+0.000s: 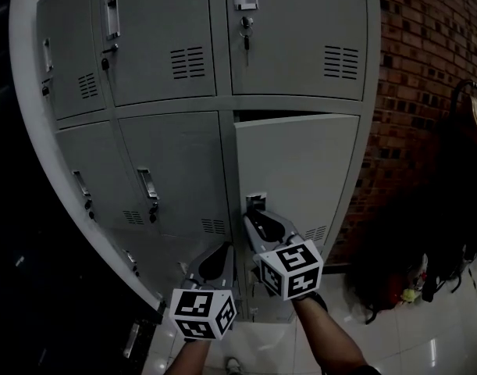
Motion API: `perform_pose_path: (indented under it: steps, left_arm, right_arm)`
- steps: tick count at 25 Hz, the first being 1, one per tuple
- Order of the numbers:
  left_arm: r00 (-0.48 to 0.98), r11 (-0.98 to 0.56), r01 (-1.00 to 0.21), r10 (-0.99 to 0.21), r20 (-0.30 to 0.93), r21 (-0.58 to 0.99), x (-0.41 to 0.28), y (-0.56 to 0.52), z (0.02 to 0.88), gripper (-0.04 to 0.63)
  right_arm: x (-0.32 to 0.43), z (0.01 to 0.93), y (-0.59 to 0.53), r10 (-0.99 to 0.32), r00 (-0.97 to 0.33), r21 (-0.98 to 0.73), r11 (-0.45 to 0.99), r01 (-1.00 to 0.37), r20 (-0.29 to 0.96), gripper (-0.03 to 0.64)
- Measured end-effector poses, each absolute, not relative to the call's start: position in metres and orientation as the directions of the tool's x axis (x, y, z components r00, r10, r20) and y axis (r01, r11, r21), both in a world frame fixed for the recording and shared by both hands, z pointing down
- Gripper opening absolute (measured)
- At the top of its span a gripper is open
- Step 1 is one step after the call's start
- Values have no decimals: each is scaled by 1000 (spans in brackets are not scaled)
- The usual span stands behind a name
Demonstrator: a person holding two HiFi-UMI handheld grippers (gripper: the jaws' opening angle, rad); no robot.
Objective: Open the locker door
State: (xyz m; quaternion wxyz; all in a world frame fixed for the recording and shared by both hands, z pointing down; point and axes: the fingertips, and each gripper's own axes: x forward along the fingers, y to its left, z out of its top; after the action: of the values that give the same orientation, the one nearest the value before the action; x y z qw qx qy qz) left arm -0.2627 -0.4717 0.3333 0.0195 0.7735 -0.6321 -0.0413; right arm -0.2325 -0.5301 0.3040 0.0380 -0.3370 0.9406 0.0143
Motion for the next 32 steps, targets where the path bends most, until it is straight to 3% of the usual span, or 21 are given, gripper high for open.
perform_pose_path:
  steps: [22, 26, 29, 32]
  left_arm:
    - [240, -242, -968, -970, -25, 74, -198, -402, 335, 6]
    - [261, -263, -962, -965, -27, 74, -192, -391, 332, 6]
    - [276, -278, -958, -961, -30, 73, -188, -380, 330, 6]
    - [289, -290, -954, -957, -27, 79, -184, -368, 331, 6]
  right_arm:
    - [-157, 305, -447, -580, -806, 0, 812, -584, -119, 63]
    - [-144, 305, -437, -618, -778, 32, 780, -624, -114, 61]
    - [-129, 304, -426, -652, -748, 23, 752, -659, -125, 8]
    - [-117, 303, -414, -690, -712, 34, 714, -699, -130, 3]
